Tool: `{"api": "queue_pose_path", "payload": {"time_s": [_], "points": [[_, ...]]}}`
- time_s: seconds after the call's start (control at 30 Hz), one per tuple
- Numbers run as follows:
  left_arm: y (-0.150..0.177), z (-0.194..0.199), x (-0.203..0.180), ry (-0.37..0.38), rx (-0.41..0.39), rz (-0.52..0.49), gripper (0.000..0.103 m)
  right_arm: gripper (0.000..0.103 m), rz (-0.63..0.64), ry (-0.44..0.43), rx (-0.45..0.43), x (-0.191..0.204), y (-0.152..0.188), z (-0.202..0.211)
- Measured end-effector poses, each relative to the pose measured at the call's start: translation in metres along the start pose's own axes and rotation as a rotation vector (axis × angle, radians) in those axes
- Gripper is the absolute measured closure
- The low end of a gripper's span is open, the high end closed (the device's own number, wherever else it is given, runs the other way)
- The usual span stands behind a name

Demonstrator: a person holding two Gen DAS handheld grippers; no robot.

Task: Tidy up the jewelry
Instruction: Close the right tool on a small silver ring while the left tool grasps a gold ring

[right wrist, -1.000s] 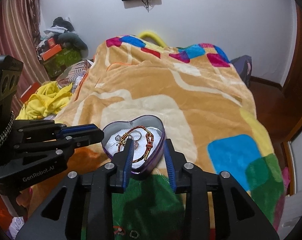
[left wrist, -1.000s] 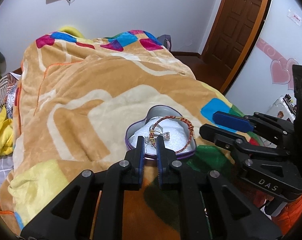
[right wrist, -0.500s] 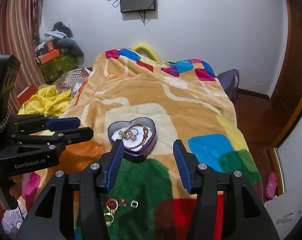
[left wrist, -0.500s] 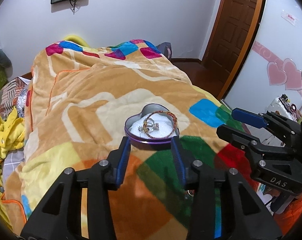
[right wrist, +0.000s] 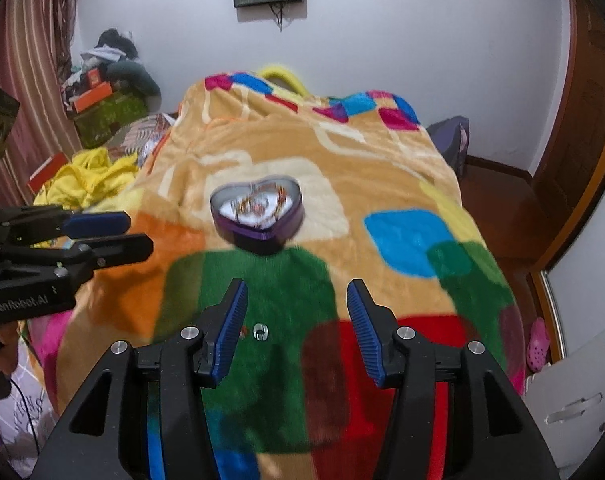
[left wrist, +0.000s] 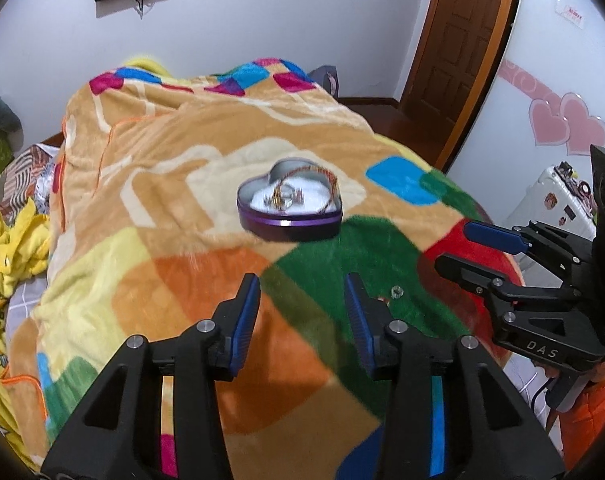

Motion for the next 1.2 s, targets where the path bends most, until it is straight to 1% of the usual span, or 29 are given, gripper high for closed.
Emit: {"api": "queue_pose_path", "payload": {"time_s": [0.2,0.27,0.37,0.43,0.5,0.53,0.6,0.63,0.7,0.73,1.1,1.2], "points": [[0.019,-0.011,-0.001,-0.003,0.043,-0.004,0.06,0.055,0.0,-0.014,0.063,0.0,0.022,-0.017],[0.025,-0.012,-0.001,0.003,0.053,0.0,0.06,0.055,-0.001,-0.032,0.089,0.001,0.028,-0.025],[0.029,-0.013,-0.002,0.009,0.059,0.004,0.06,0.056,-0.002,-0.053,0.104,0.003,0.033,-0.032],[0.031,-0.014,-0.005,0.013,0.062,0.004,0.06,0.061,-0.004,-0.067,0.106,0.003,0.034,-0.036],[0.032,-0.013,-0.008,0.013,0.058,0.0,0.06,0.068,-0.005,-0.081,0.11,0.004,0.033,-0.04],[0.032,-0.012,-0.01,0.015,0.056,-0.002,0.061,0.071,-0.004,-0.088,0.11,0.005,0.032,-0.042],[0.032,-0.012,-0.014,0.029,0.058,-0.007,0.064,0.08,-0.005,-0.107,0.109,0.005,0.031,-0.045],[0.033,-0.012,-0.016,0.038,0.062,-0.009,0.065,0.082,-0.005,-0.113,0.108,0.005,0.031,-0.046],[0.034,-0.012,-0.021,0.052,0.067,-0.013,0.065,0.092,-0.005,-0.122,0.107,0.006,0.031,-0.046],[0.035,-0.012,-0.023,0.058,0.07,-0.016,0.065,0.093,-0.006,-0.124,0.102,0.006,0.031,-0.044],[0.048,-0.014,-0.058,0.137,0.114,-0.07,0.065,0.094,-0.056,-0.11,0.062,-0.002,0.044,-0.016],[0.053,-0.019,-0.068,0.141,0.127,-0.083,0.065,0.094,-0.076,-0.103,0.052,-0.007,0.047,-0.009]]}}
Point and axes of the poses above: each gripper's, at about its wrist camera, not at the fingertips, and z roughly against the way its jaws point, x to its left, y to its underside, the point moved 4 cm from there along -z, roughly the way its jaws point, and after that the axes turned 12 degrees about -y, right-handed, at the moved point
